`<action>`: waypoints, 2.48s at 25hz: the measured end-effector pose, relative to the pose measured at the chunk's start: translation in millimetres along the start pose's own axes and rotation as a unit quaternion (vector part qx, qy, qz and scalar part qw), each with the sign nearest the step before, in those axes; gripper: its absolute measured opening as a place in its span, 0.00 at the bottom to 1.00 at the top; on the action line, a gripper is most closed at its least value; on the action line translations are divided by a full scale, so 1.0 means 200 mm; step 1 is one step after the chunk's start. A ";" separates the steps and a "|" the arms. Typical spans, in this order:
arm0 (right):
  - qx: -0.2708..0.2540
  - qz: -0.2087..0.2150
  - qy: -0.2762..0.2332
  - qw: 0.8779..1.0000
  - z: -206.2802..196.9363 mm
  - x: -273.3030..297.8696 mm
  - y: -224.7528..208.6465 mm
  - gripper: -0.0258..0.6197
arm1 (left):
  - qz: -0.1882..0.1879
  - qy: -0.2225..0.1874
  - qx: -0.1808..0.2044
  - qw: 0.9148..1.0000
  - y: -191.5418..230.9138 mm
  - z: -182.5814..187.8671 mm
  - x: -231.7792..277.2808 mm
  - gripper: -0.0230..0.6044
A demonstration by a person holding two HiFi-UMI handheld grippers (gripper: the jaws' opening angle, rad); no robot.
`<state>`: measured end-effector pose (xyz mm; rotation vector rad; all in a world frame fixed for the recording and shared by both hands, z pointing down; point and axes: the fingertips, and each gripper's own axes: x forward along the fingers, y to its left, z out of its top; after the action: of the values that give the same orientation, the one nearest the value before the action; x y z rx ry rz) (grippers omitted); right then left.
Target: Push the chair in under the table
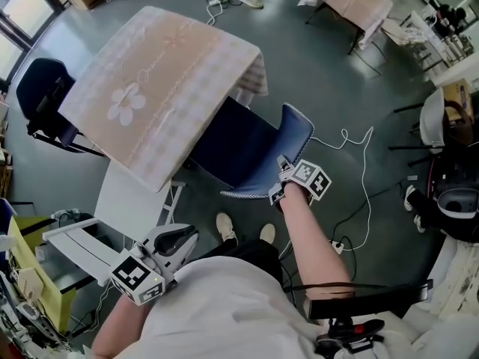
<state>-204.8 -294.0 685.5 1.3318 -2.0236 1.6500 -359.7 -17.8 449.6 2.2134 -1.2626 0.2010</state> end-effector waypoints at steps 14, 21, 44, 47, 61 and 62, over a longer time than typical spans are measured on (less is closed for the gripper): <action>-0.058 -0.019 0.011 0.998 0.00 -0.01 -0.04 0.29 | -0.011 -0.014 0.012 1.000 0.00 0.02 0.02 0.11; -0.104 0.009 0.024 0.994 0.03 -0.18 -0.03 0.45 | -0.030 -0.019 0.023 0.999 -0.10 0.02 0.13 0.11; -0.516 0.181 0.022 0.837 -0.30 -1.67 0.10 0.06 | -0.078 -0.007 0.067 0.995 -1.00 -0.09 0.53 0.05; -0.534 0.190 0.023 0.824 -0.35 -1.78 0.08 0.06 | -0.074 -0.001 0.066 0.995 -1.09 -0.14 0.54 0.05; -0.539 0.230 0.027 0.810 -0.51 -2.04 -0.01 0.06 | -0.052 0.023 0.061 0.997 -1.34 -0.30 0.53 0.05; -0.539 0.230 0.026 0.810 -0.51 -2.04 -0.02 0.06 | -0.052 0.023 0.062 0.996 -1.34 -0.31 0.53 0.05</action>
<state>-6.2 0.0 458.1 0.3787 -2.6558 0.3315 -71.4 41.5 434.2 2.3590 -1.1341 0.2934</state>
